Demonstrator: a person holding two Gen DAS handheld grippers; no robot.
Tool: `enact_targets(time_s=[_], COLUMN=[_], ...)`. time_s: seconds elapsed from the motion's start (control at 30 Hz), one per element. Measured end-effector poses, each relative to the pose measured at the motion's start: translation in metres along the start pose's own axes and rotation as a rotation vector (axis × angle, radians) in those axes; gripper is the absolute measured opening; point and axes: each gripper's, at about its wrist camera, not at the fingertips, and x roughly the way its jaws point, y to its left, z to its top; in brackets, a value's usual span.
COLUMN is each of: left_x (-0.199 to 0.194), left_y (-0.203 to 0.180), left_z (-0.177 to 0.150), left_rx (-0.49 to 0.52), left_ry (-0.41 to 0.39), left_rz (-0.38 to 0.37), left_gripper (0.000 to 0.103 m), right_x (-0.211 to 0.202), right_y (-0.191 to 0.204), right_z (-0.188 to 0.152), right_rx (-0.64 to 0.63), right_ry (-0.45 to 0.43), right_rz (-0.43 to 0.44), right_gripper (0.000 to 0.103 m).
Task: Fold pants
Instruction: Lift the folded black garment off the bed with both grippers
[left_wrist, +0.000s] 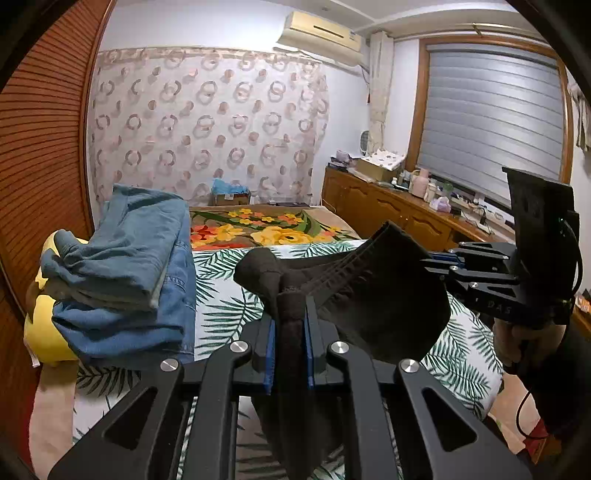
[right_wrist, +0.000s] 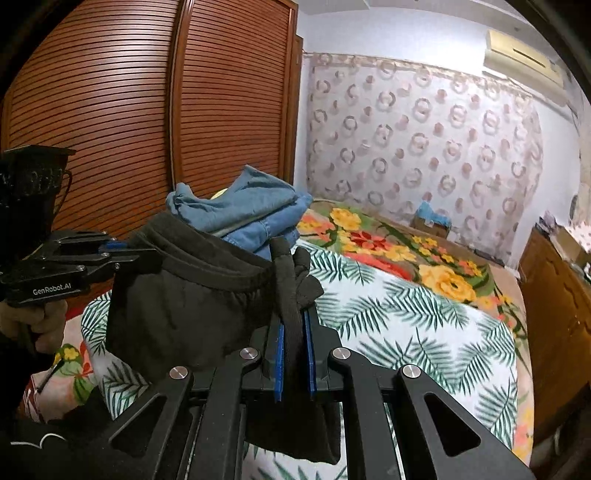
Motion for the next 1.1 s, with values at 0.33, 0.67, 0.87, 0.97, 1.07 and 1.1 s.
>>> enact_targets(time_s=[0.33, 0.67, 0.87, 0.97, 1.07, 1.1], left_x=[0.010, 0.016, 0.020, 0.020, 0.019, 0.019], left_y=[0.027, 0.060, 0.079, 0.087, 0.094, 0.097], left_z=[0.025, 0.050, 0.058, 0.063, 0.065, 0.068], left_rx=[-0.017, -0.040, -0.059, -0.068, -0.081, -0.084], left_ry=[-0.035, -0.072, -0.081, -0.092, -0.102, -0.105], left_rz=[0.041, 0.114, 0.156, 0.181, 0.207, 0.217], left_gripper=[0.013, 0.013, 0.013, 0.013, 0.013, 0.013], right_x=[0.033, 0.078, 0.107, 0.121, 0.133, 0.137], right_y=[-0.019, -0.030, -0.038, -0.040, -0.045, -0.047], right_z=[0.028, 0.067, 0.082, 0.091, 0.100, 0.102], right_rx=[-0.027, -0.089, -0.119, -0.138, -0.155, -0.160], right_ry=[-0.024, -0.052, -0.067, -0.080, -0.099, -0.105], right_rz=[0.009, 0.054, 0.088, 0.106, 0.122, 0.129], right_gripper=[0.009, 0.009, 0.009, 0.009, 0.009, 0.009])
